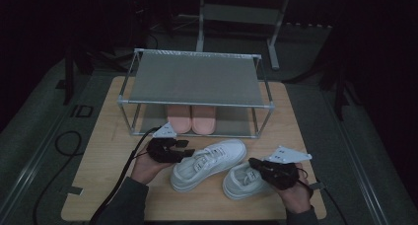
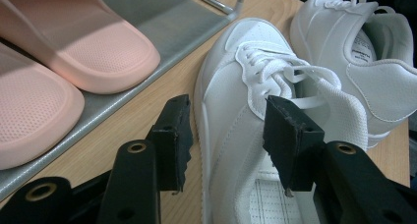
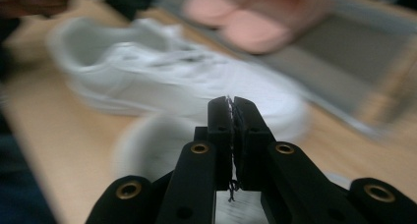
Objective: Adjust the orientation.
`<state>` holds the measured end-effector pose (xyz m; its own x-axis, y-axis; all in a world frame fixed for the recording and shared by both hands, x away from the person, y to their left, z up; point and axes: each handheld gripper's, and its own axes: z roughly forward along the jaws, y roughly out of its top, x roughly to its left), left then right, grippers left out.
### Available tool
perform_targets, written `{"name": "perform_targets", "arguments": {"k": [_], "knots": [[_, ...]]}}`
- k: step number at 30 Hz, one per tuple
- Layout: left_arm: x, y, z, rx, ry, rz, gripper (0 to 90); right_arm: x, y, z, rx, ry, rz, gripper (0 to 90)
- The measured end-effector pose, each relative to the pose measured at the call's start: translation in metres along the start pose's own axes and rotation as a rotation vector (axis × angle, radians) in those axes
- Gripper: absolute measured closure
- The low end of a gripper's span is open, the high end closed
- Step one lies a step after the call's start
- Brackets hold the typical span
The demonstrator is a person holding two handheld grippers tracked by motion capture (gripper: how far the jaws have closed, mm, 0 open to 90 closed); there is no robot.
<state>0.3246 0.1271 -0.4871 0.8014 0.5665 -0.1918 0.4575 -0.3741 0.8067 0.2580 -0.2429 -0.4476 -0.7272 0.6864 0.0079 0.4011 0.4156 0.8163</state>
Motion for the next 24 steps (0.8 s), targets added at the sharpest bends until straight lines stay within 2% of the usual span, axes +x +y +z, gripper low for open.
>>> {"name": "perform_targets", "arguments": {"k": [5,9,13,15,20,24], "knots": [[0.0,0.0,0.0,0.001,-0.001,0.0,53.2,-0.027,-0.009,-0.017,-0.016,-0.154,0.059,87.3],[0.0,0.0,0.0,0.001,-0.001,0.0,53.2,-0.049,-0.023,-0.024,-0.004,-0.231,0.105,88.2],[0.0,0.0,0.0,0.001,-0.002,-0.001,53.2,-0.07,-0.039,-0.031,-0.002,-0.311,0.171,89.9],[0.0,0.0,0.0,0.001,-0.001,-0.001,53.2,-0.077,-0.046,-0.034,0.009,-0.352,0.184,90.0],[0.0,0.0,0.0,0.001,-0.001,0.0,53.2,-0.091,-0.058,-0.034,0.044,-0.418,0.216,90.0],[0.0,0.0,0.0,0.001,-0.002,-0.001,53.2,-0.101,-0.068,-0.031,0.069,-0.445,0.245,90.0]]}}
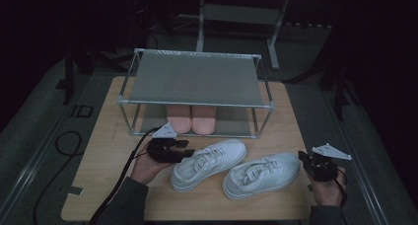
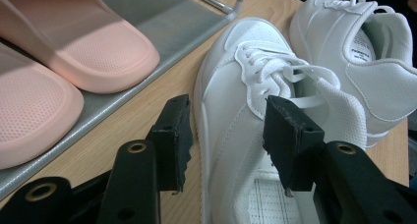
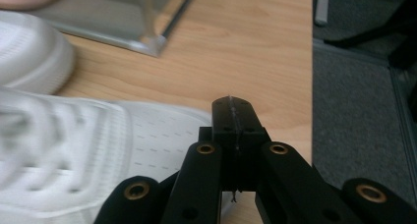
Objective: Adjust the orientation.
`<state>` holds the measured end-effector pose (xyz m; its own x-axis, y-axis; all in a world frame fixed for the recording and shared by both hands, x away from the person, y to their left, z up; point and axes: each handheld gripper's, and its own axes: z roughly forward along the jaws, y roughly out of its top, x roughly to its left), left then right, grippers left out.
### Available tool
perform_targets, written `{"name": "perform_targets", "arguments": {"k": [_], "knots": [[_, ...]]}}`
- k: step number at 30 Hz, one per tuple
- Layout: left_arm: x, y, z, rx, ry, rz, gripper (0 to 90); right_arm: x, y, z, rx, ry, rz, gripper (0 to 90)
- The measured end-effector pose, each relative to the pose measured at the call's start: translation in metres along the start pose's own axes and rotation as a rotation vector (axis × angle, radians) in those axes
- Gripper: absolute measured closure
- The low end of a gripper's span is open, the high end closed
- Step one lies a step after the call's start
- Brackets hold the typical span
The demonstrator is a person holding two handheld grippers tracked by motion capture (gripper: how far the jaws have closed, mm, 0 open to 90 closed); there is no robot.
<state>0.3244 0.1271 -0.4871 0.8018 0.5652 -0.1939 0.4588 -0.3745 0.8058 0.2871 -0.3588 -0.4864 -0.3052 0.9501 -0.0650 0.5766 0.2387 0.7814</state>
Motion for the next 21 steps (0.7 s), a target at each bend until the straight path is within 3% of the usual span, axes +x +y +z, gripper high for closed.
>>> {"name": "perform_targets", "arguments": {"k": [12,16,21], "knots": [[0.0,0.0,0.0,0.001,0.0,0.0,53.2,-0.021,-0.022,0.02,0.07,-0.031,0.089,90.0],[0.0,0.0,0.0,0.003,-0.002,-0.001,53.2,-0.022,-0.029,0.026,0.101,-0.005,0.087,90.0],[0.001,0.0,0.0,0.001,-0.006,-0.006,53.2,-0.023,-0.031,0.026,0.095,0.016,0.113,90.0]]}}
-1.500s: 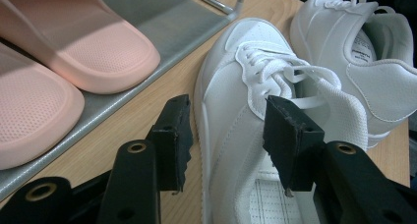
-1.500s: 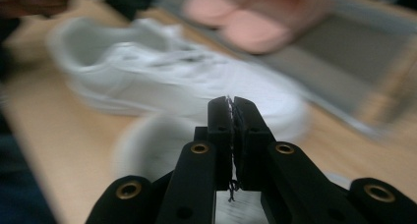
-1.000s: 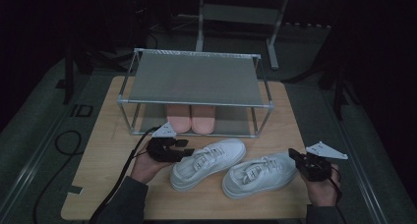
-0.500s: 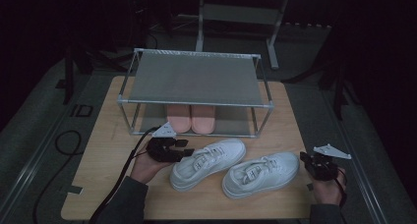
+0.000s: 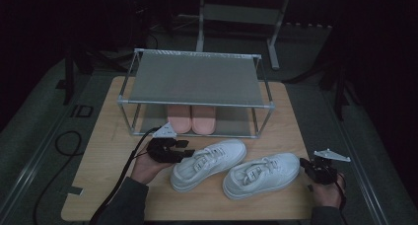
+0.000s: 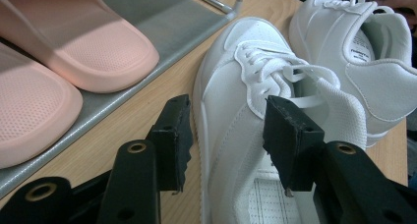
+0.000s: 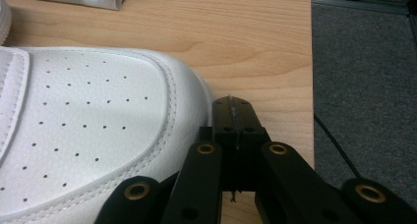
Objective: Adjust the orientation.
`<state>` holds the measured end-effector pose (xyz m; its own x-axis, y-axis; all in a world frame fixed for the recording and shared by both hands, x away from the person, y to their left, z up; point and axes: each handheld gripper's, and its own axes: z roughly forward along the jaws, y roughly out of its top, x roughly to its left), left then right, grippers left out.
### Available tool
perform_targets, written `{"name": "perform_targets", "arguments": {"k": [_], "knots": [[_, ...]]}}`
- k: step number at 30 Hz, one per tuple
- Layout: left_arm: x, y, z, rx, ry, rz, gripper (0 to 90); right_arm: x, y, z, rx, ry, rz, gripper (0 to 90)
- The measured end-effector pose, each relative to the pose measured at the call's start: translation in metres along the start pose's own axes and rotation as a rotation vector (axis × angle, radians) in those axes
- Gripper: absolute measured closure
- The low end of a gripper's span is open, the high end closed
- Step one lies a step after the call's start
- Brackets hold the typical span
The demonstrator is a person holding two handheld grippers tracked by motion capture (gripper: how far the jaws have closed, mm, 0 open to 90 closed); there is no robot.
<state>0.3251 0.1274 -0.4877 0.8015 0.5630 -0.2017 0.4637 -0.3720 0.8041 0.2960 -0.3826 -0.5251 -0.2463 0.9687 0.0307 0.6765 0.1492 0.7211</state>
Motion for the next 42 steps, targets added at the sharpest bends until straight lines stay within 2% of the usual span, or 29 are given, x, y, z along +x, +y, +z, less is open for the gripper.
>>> {"name": "perform_targets", "arguments": {"k": [2,5,10,18,29,34,38,39,42], "knots": [[0.0,0.0,0.0,-0.001,-0.001,-0.002,53.2,0.001,0.001,0.0,0.006,0.0,-0.01,90.0],[0.0,0.0,0.0,-0.001,-0.002,-0.002,53.2,0.004,0.0,0.0,0.005,0.027,-0.022,90.0],[0.0,0.0,0.0,-0.001,-0.001,-0.002,53.2,0.015,0.001,0.002,0.004,0.057,-0.041,90.0],[0.0,0.0,0.0,-0.001,-0.003,-0.002,53.3,0.037,0.0,0.003,0.002,0.116,-0.064,90.0],[0.0,0.0,0.0,0.0,-0.002,0.0,53.4,0.072,0.003,0.002,-0.002,0.173,-0.123,90.0],[0.0,0.0,0.0,0.0,-0.004,-0.001,53.4,0.081,0.005,0.001,-0.01,0.206,-0.129,90.0],[0.0,0.0,0.0,0.0,-0.003,-0.001,53.4,0.08,0.005,0.002,-0.011,0.206,-0.135,90.0],[0.0,0.0,0.0,-0.001,-0.003,0.0,53.4,0.08,0.005,0.003,-0.013,0.19,-0.147,90.0],[0.0,0.0,0.0,0.0,-0.004,0.0,53.4,0.078,0.008,0.006,-0.017,0.167,-0.137,90.0]]}}
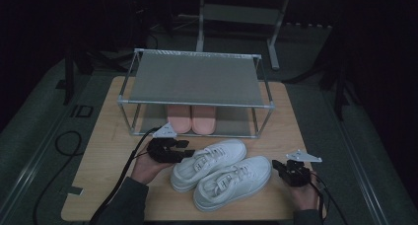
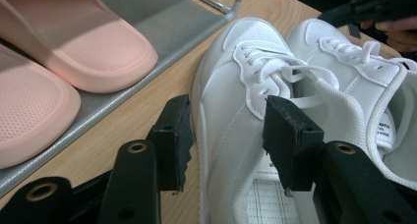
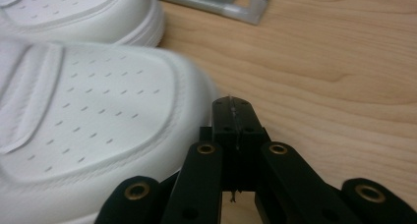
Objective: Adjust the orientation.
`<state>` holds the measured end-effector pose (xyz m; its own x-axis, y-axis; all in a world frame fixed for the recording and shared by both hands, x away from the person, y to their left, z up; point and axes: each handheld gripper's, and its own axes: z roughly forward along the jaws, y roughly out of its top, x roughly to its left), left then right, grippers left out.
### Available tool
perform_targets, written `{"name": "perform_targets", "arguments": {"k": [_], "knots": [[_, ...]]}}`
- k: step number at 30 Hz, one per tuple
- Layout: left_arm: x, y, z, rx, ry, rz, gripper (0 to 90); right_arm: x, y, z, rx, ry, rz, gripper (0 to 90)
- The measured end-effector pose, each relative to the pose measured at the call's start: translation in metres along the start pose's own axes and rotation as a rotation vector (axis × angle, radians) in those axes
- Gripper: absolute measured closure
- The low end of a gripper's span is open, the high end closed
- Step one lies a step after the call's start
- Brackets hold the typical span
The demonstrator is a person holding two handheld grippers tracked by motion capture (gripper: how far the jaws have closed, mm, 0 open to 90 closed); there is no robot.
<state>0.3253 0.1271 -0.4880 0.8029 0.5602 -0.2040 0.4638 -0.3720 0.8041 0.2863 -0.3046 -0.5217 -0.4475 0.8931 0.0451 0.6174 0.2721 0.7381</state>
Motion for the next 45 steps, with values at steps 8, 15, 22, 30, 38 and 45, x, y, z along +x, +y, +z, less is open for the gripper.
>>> {"name": "perform_targets", "arguments": {"k": [8,15,22,30,38,45], "knots": [[0.0,0.0,0.001,-0.001,-0.003,-0.002,53.4,0.002,-0.001,0.007,0.025,-0.007,-0.015,90.0],[0.0,0.0,0.001,0.002,-0.007,-0.005,53.5,0.007,-0.004,0.006,0.021,0.029,-0.014,90.0],[0.001,0.0,0.001,0.001,-0.014,-0.011,53.9,0.009,-0.005,0.005,0.022,0.054,-0.019,90.0],[0.0,0.0,0.002,-0.001,-0.018,-0.013,54.7,0.013,-0.006,0.004,0.023,0.081,-0.041,90.0],[0.0,0.0,0.002,-0.004,-0.02,-0.013,55.5,0.016,-0.007,0.004,0.022,0.093,-0.05,90.0],[0.0,0.001,0.0,-0.014,-0.006,-0.011,55.4,0.02,-0.005,0.006,0.017,0.113,-0.062,90.0]]}}
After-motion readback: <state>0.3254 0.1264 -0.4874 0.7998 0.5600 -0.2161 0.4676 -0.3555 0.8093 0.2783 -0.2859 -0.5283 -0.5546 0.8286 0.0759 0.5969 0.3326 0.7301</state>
